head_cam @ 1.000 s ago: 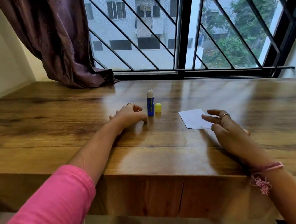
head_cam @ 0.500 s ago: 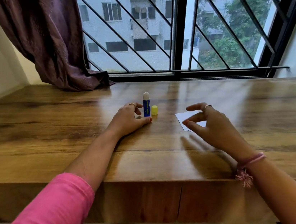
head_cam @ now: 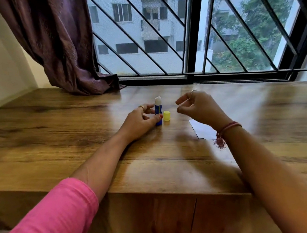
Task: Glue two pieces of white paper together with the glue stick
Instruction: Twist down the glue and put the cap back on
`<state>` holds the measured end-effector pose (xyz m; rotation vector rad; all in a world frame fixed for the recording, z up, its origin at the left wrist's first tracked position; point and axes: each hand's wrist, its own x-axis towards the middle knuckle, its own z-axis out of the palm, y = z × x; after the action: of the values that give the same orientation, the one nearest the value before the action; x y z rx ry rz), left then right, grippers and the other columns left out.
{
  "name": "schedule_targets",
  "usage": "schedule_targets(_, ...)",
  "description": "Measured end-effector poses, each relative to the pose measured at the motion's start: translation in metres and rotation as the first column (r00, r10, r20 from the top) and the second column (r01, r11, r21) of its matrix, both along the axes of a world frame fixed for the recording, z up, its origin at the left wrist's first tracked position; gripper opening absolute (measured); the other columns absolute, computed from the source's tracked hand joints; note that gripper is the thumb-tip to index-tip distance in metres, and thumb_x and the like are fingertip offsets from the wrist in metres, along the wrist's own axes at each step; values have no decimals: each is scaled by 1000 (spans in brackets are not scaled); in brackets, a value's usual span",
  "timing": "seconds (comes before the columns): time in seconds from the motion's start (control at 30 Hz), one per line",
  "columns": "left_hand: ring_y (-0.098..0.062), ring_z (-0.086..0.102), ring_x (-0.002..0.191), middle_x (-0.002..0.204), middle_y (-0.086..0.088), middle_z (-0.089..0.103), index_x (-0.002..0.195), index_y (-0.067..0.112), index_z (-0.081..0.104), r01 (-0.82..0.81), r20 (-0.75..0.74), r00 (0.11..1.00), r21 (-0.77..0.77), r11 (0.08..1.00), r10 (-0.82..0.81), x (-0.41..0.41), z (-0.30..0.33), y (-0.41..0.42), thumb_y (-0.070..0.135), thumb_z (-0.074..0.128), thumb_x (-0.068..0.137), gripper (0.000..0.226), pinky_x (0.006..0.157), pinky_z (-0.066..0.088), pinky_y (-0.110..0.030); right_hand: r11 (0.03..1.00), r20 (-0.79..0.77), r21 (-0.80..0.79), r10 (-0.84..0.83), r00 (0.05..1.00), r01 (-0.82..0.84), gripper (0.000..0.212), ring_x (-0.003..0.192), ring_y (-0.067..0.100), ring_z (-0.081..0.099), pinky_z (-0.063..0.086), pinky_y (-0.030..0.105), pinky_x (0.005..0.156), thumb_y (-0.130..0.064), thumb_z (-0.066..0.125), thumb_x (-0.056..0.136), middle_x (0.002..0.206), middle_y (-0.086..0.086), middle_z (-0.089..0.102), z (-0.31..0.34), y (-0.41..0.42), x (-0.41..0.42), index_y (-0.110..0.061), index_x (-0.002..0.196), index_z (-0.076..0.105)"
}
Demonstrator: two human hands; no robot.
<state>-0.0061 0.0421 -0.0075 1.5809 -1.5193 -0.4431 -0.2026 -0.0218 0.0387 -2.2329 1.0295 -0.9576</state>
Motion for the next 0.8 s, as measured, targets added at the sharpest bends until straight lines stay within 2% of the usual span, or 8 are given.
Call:
schedule_targets(0.03,-16,60,103,124,3,60,133,21,49,-5,8,1000,2,1000,5,0,0,0,43,65,86,54,91,51,-35,999,-26,-32,-8,1000,7,13,63,-1,59,41,0,56,-10,70,78,76,1,69,-4,1,2,-16,90,68)
schedule_targets(0.1,-16,61,101,122,3,61,133,21,49,-18,23,1000,9,1000,18,-1,0,-2,46,65,85,57,89,51,-34,997,-66,-73,0,998,-5,14,62,-4,57,40,0,54,-12,70,79,72,-3,66,-8,4,5,-17,91,68)
schedule_targets(0.23,-17,62,101,115,2,64,128,22,50,-49,31,998,28,998,49,-7,2,-8,54,67,80,59,90,50,-37,991,-130,-128,10,991,-27,14,64,6,59,46,20,64,-15,70,79,72,-3,64,-12,13,10,-17,93,67)
schedule_targets(0.33,-17,61,98,108,7,63,116,27,54,-76,91,993,22,997,74,-12,3,-11,58,65,79,49,86,50,-38,988,-151,-147,23,988,-46,15,63,0,57,45,20,62,-17,69,80,72,-5,64,-16,18,12,-18,95,65)
schedule_targets(0.47,-10,61,89,100,8,62,109,25,55,-73,-36,997,-26,997,72,-10,2,-8,46,73,77,42,76,51,-27,986,-156,-159,14,988,-39,17,62,0,56,40,17,59,-18,69,80,73,-5,64,-17,20,11,-17,96,66)
schedule_targets(0.67,-17,65,94,100,-4,69,106,12,63,-69,-160,985,-60,996,58,-11,3,-4,33,76,79,36,84,55,-35,993,-92,-116,16,996,-27,17,60,-3,57,44,15,62,-16,69,79,70,-5,67,-16,23,9,-18,96,65)
schedule_targets(0.73,-16,67,93,99,-6,71,106,9,64,-59,-251,967,-88,994,35,-12,6,-2,29,77,79,36,81,53,-29,997,-53,-65,26,998,-29,18,62,-2,59,47,17,66,-15,70,79,75,0,71,-15,23,9,-18,96,65)
schedule_targets(0.8,-7,68,87,95,-4,72,105,7,65,-36,-372,928,-129,991,-15,-14,11,1,25,76,79,32,74,49,-17,996,12,66,57,998,-58,23,65,3,61,49,19,67,-13,71,79,83,5,73,-12,24,9,-15,100,65)
